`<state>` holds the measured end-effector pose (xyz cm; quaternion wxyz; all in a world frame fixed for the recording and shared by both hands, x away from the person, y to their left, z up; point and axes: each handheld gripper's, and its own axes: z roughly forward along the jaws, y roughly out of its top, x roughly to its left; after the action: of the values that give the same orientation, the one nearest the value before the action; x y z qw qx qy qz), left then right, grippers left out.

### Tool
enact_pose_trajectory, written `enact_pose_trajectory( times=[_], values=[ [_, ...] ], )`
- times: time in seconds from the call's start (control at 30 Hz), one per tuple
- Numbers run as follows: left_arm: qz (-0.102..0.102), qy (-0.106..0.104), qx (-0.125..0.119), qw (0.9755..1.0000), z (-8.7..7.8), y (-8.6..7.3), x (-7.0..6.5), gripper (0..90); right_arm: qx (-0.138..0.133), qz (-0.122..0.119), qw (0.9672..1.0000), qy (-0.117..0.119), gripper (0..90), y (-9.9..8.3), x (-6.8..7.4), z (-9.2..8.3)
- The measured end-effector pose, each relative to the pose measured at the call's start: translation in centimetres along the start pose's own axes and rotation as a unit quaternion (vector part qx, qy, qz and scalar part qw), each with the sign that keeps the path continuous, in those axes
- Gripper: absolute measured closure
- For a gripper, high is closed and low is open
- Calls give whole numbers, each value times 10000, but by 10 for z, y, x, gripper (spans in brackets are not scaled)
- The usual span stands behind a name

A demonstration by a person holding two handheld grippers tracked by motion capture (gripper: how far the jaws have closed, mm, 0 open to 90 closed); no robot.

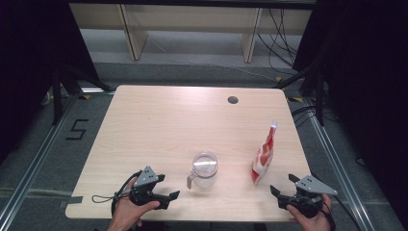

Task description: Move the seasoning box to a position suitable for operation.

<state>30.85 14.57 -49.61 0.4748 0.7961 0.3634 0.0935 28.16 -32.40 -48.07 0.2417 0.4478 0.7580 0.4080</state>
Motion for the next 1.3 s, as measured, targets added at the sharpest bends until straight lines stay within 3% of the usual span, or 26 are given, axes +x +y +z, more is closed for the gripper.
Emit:
enact_pose_trajectory(
  times=[0.03,0.1,0.23,0.43,0.47,0.5,0.6,0.63,0.67,0.7,0.73,0.8,1.0,1.13,1.17,1.27,1.3],
  values=[
    [-46,35,7,10000,0,1,-2,181,-22,-135,9999,35,200,0,-2,1],
    [45,-4,29,10000,1,2,-3,185,17,-7,10000,27,201,0,-1,0],
    [47,-49,-28,10000,4,5,-7,191,-25,-49,10000,-8,201,0,-3,0],
    [279,-141,-46,9995,10,11,-13,202,-36,-28,10000,-17,200,0,-3,0],
    [224,-138,-51,9996,11,12,-16,203,30,167,9998,-50,200,-1,-1,-1],
    [314,-167,-83,9993,13,14,-16,206,-45,15,10000,-33,200,-1,-4,0],
    [406,-207,-87,9989,18,18,-19,219,12,168,9998,-64,200,-1,-4,0],
    [390,-242,-117,9989,20,19,-21,225,17,150,9999,-70,200,-2,-5,-1],
    [501,-230,-100,9984,21,20,-22,242,-75,-17,10000,-30,200,-2,-8,0],
    [474,-251,-130,9985,23,21,-24,254,-72,10,10000,-39,200,-2,-8,0],
    [540,-250,-112,9982,25,22,-26,255,-13,188,9998,-78,201,-2,-4,-1],
    [636,-263,-122,9976,29,23,-28,267,-41,-92,9999,-70,200,-2,-9,0],
    [877,-211,-204,9957,37,29,-30,354,-82,-66,9999,-81,202,-1,-4,0],
    [1021,-194,-255,9943,40,33,-30,460,-106,-73,9999,-86,202,0,-5,-1],
    [1107,-167,-266,9934,40,34,-29,482,-41,66,9999,-104,202,-1,-3,-1],
    [1284,-113,-220,9914,41,34,-28,547,-12,68,9999,-90,202,-1,-3,-2],
    [1311,-110,-219,9911,40,34,-27,582,-93,-96,9999,-102,202,-1,-6,-1]
  ],
)
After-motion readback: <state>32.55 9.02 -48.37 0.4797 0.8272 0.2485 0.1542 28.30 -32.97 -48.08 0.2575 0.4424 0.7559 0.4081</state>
